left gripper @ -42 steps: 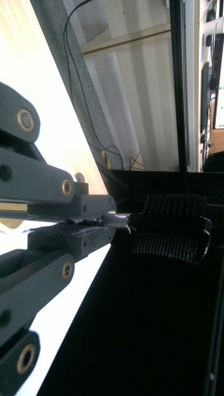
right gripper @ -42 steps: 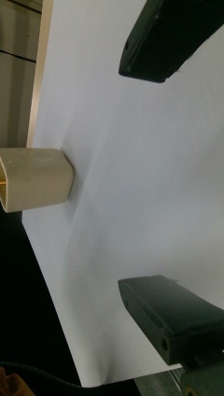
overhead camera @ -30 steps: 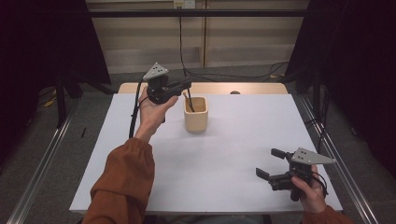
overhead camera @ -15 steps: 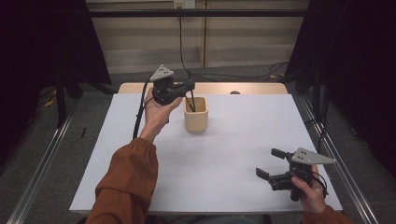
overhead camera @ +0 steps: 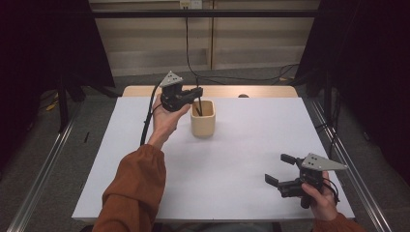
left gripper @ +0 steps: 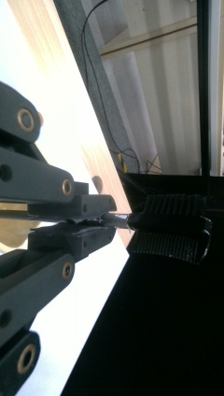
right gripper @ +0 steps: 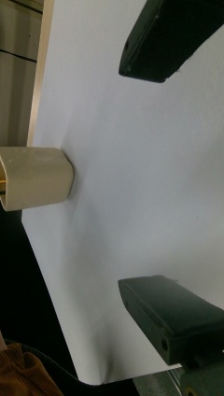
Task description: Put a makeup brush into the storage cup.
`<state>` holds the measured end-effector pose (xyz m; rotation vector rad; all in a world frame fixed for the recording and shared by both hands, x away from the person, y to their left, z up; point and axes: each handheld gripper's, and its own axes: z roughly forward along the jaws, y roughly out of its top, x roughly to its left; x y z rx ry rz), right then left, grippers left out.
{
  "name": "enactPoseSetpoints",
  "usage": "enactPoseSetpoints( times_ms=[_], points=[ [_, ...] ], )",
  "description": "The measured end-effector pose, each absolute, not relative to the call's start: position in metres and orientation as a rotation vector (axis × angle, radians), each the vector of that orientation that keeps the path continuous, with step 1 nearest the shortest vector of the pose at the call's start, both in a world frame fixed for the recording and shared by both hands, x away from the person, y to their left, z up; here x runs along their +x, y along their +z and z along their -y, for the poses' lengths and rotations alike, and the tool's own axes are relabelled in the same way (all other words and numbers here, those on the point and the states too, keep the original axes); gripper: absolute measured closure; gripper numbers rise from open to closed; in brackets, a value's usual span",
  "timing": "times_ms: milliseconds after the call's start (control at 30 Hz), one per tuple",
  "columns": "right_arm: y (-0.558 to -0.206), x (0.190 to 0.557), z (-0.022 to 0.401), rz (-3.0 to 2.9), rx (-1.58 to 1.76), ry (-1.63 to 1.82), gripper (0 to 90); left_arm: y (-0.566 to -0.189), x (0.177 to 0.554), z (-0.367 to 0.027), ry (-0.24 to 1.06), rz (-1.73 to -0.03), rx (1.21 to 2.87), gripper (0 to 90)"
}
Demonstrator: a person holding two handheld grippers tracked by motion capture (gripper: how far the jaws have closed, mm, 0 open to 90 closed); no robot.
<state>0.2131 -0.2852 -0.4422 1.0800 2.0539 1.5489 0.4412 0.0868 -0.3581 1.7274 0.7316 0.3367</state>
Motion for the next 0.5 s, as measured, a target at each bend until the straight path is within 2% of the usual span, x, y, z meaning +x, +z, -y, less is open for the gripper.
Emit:
enactPoseSetpoints(
  times_ms=[500],
  points=[
    [-0.442,0.213,0.285,-2.051,1.076,1.550,0.2,-0.375,0.441,-0.085,0.315,-0.752,1.752,85.5]
  ],
)
